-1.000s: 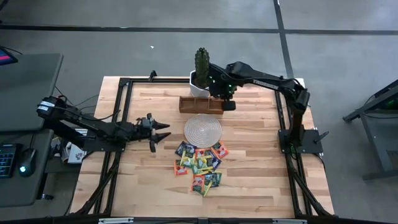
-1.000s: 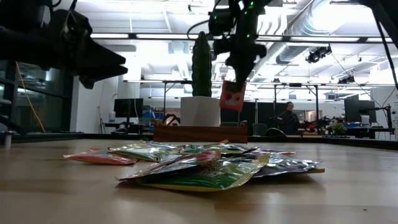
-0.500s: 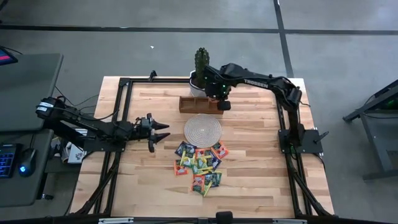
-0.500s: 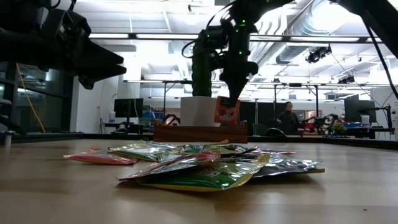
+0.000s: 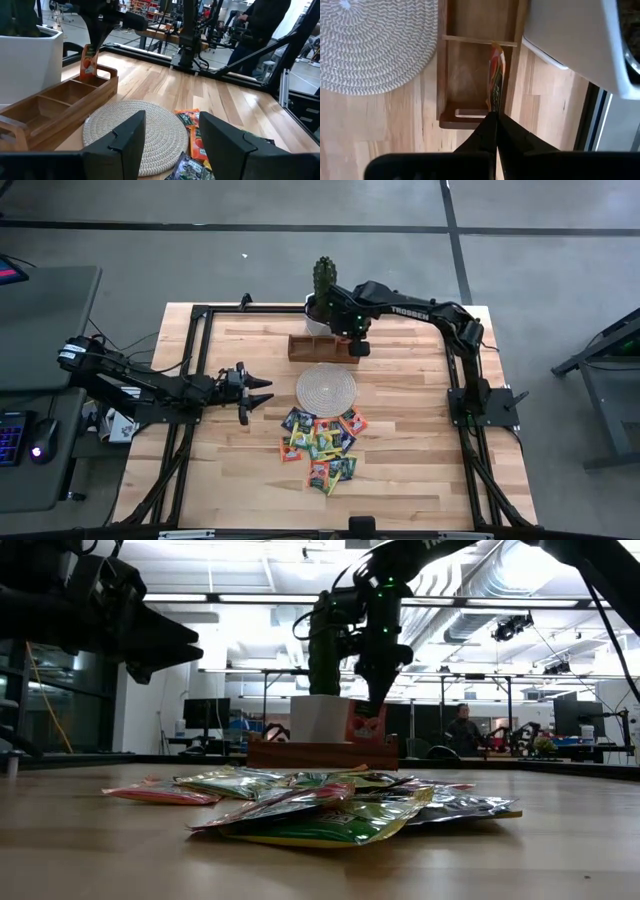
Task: Pick & Place Tea
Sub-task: Put the orange tea bag into the right section of the wooden organizer
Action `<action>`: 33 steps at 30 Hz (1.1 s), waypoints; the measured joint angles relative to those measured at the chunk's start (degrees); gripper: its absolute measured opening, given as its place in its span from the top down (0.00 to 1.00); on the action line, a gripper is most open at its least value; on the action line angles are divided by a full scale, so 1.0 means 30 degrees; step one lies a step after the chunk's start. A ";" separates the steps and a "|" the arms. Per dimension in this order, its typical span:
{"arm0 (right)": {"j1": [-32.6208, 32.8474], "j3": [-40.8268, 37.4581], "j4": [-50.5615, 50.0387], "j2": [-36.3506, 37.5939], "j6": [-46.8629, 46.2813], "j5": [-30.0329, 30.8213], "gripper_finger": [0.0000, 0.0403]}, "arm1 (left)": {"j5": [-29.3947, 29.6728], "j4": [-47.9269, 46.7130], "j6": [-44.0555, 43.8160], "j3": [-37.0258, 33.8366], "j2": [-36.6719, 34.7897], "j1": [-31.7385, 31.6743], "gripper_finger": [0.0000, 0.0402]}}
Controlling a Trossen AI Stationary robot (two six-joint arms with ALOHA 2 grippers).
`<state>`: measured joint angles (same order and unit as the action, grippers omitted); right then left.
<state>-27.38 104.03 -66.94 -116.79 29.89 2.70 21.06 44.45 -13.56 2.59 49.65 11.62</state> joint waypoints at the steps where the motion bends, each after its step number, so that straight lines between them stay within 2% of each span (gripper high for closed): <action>1: -0.0004 0.0000 0.0000 0.0000 0.0017 -0.0002 1.00 | -0.0003 0.0000 0.0000 0.0000 0.0005 0.0000 0.54; 18: -0.0109 -0.1524 0.0755 0.0000 -0.0394 0.0300 1.00 | -0.0072 -0.0481 -0.0136 -0.0015 0.0013 0.0000 0.54; 23: -0.0102 -0.1526 0.0836 0.0000 -0.0425 0.1137 0.99 | -0.0073 -0.0464 -0.0138 -0.0015 0.0013 0.0000 0.54; 28: -0.0102 -0.1530 0.0757 0.0000 -0.0475 0.0803 0.93 | -0.0066 -0.0459 -0.0138 -0.0015 0.0013 0.0000 0.54; 33: -0.0102 -0.1529 0.0519 0.0000 -0.1139 0.0137 0.80 | -0.0264 -0.0459 -0.0138 -0.0015 0.0013 0.0000 0.54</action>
<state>-27.68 99.44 -65.38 -116.79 26.48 3.11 20.27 43.07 -13.98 2.55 49.69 11.62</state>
